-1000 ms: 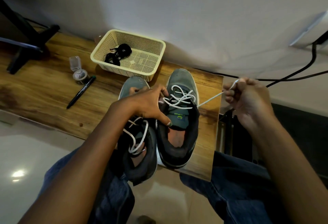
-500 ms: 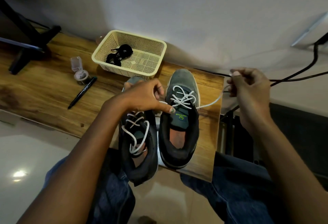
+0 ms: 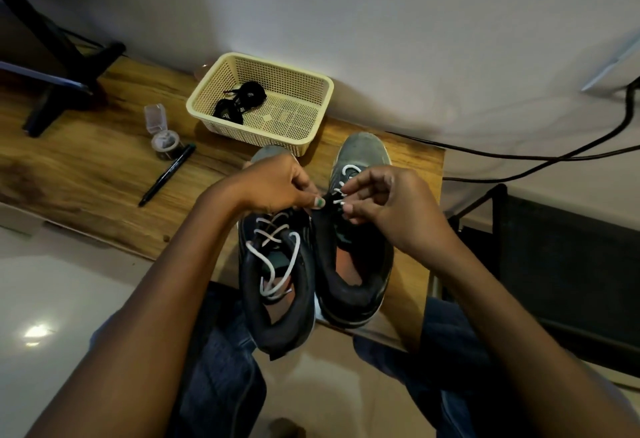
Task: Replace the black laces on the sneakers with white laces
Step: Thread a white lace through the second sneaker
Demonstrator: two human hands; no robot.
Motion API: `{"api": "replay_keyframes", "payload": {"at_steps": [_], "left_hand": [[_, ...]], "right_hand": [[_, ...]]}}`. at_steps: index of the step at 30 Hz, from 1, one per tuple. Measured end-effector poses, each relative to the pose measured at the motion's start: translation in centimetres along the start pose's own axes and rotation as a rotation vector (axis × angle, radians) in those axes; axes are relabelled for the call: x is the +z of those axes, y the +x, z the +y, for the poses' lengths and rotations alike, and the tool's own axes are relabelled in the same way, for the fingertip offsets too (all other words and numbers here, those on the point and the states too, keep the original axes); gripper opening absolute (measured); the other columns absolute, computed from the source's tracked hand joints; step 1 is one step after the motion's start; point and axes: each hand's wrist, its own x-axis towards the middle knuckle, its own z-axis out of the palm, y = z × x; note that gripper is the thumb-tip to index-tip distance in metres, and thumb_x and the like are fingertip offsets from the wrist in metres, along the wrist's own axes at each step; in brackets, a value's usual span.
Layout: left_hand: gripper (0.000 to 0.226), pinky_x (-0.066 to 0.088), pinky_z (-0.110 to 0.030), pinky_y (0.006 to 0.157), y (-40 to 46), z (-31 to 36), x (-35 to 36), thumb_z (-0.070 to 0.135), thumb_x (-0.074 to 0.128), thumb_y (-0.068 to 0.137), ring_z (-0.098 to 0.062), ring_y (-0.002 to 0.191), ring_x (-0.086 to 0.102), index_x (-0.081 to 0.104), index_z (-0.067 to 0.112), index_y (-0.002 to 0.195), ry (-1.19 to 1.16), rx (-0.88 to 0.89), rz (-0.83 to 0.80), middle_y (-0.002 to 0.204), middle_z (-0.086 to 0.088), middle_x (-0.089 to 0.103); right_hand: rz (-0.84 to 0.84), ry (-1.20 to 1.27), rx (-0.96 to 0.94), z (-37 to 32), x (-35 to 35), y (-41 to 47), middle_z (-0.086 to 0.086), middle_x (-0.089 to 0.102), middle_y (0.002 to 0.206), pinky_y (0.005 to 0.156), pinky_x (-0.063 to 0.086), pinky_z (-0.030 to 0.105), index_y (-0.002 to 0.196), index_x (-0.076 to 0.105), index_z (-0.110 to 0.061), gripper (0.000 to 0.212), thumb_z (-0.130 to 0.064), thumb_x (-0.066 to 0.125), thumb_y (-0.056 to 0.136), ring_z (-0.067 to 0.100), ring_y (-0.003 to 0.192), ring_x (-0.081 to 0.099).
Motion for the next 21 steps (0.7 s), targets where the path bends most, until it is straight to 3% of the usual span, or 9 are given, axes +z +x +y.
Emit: {"api": "replay_keyframes", "payload": {"at_steps": [9, 14, 19, 21], "left_hand": [[0.008, 0.049, -0.01, 0.061, -0.2, 0.1, -0.1, 0.012, 0.071, 0.084, -0.003, 0.065, 0.064, 0.073, 0.006, 0.088, -0.109, -0.011, -0.039, 0.084, -0.007, 0.074], [0.005, 0.051, -0.022, 0.07, -0.2, 0.1, -0.1, 0.014, 0.071, 0.084, -0.007, 0.069, 0.064, 0.073, 0.009, 0.084, -0.128, -0.023, -0.05, 0.079, -0.004, 0.074], [0.01, 0.049, -0.011, 0.058, -0.5, 0.1, -0.5, 0.004, 0.062, 0.09, 0.0, 0.061, 0.065, 0.071, 0.003, 0.089, -0.211, -0.038, -0.075, 0.067, 0.004, 0.071], [0.01, 0.053, -0.014, 0.062, -0.6, 0.1, -0.6, 0.0, 0.063, 0.088, -0.004, 0.065, 0.066, 0.071, 0.003, 0.093, -0.211, -0.034, -0.084, 0.071, 0.001, 0.072]], "right_hand": [[0.122, -0.262, -0.115, 0.7, 2.0, 0.4, -0.001, 0.068, 0.077, 0.071, 0.056, 0.041, 0.081, 0.063, -0.012, 0.019, -0.003, 0.078, 0.074, 0.014, 0.072, 0.067], [0.13, -0.25, -0.117, 1.1, 2.6, 0.4, 0.002, 0.069, 0.074, 0.072, 0.056, 0.043, 0.075, 0.057, -0.01, 0.021, 0.001, 0.075, 0.076, 0.009, 0.076, 0.069], [0.132, -0.18, -0.089, 1.1, 2.5, 0.5, 0.007, 0.069, 0.07, 0.068, 0.057, 0.044, 0.069, 0.048, -0.008, 0.028, 0.004, 0.072, 0.079, 0.0, 0.072, 0.07], [0.132, -0.145, -0.075, 1.3, 2.4, 0.5, 0.009, 0.069, 0.069, 0.069, 0.057, 0.046, 0.069, 0.048, -0.006, 0.028, 0.002, 0.073, 0.079, 0.004, 0.073, 0.071]]}}
